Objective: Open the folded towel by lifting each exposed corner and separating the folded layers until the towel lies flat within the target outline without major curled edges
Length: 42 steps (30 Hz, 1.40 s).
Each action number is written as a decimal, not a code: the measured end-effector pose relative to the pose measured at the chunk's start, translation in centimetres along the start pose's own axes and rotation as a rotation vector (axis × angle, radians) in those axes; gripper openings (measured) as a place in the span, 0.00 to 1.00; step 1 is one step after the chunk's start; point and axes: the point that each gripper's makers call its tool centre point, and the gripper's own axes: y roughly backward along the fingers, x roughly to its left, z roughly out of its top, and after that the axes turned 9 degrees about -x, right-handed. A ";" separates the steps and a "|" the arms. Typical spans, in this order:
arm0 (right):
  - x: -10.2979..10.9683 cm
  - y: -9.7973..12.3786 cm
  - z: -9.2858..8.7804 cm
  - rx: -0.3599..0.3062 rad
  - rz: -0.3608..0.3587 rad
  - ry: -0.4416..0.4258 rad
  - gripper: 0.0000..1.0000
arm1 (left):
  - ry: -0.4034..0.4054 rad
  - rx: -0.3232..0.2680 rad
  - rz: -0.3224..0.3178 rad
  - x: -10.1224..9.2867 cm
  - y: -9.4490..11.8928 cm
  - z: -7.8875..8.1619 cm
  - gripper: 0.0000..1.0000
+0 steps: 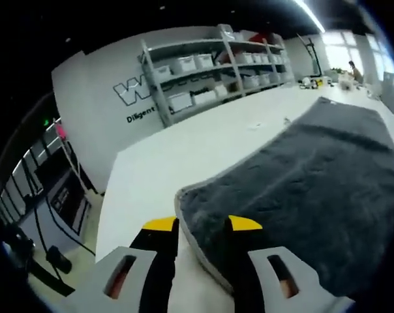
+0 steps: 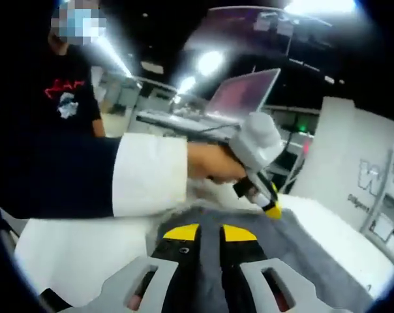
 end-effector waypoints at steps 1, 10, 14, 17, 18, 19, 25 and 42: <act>0.0 0.2 -0.2 0.005 -0.003 0.000 0.06 | 0.005 -0.006 -0.012 -0.3 0.1 0.3 0.32; 1.0 -0.9 0.1 -0.009 0.026 0.046 0.00 | 0.096 -0.007 -0.114 -2.9 2.0 2.3 0.34; 1.5 -1.5 0.4 -0.029 0.032 0.017 0.00 | 0.099 0.001 -0.133 -4.2 2.8 2.7 0.34; 2.0 -2.2 0.3 -0.029 0.036 0.038 0.00 | 0.100 0.026 -0.135 -4.7 3.1 2.2 0.34; 2.1 -2.4 0.4 -0.029 0.038 0.042 0.00 | 0.104 0.037 -0.134 -4.8 3.1 2.0 0.34; 2.4 -2.6 0.4 -0.030 0.041 0.043 0.00 | 0.103 0.043 -0.135 -4.8 3.1 1.8 0.34; 3.2 -3.6 0.6 -0.021 0.043 0.097 0.00 | 0.096 0.072 -0.121 -4.8 3.6 1.0 0.34; 4.2 -5.7 0.0 0.018 0.051 0.107 0.00 | 0.118 0.069 -0.148 -4.8 4.1 1.5 0.37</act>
